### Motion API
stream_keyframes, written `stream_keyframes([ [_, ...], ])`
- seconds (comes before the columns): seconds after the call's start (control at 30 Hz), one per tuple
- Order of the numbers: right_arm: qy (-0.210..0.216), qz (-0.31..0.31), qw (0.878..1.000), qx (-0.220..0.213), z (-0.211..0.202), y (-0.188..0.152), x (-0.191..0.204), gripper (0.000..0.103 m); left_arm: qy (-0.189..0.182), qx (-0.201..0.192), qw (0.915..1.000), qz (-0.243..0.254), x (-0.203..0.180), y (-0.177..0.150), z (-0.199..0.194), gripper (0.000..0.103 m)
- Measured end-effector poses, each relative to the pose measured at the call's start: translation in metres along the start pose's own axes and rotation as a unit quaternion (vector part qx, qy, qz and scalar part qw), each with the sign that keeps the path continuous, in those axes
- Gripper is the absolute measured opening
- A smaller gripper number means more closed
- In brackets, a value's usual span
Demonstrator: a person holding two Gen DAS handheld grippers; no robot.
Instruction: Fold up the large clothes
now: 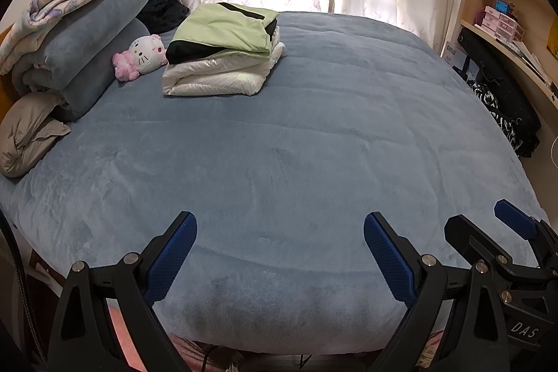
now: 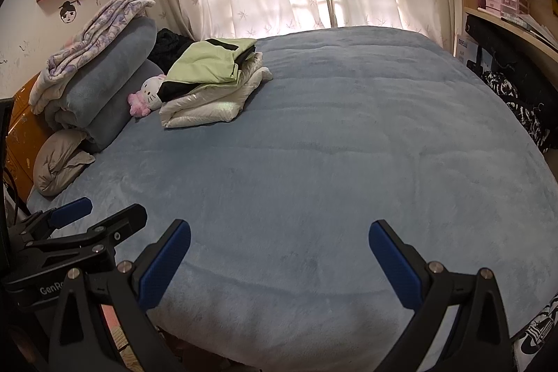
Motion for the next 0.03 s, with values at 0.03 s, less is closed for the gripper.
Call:
stream_keyframes([
  [0.03, 0.000, 0.000, 1.000, 0.002, 0.0007, -0.0011, 0.0035, 0.102, 0.000, 0.002, 1.0000, -0.001, 0.0004, -0.0005, 0.0009, 0.096],
])
Point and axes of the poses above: each gripper's, at about its wrist camera, not at the fingertips, and z roughly the way its jaws point, x to its left, y to its top, the point moved 4 cm from there along z, roughly the way its jaws point, and after that the axes turned 13 degrees about -z, right-handed, at the moved point
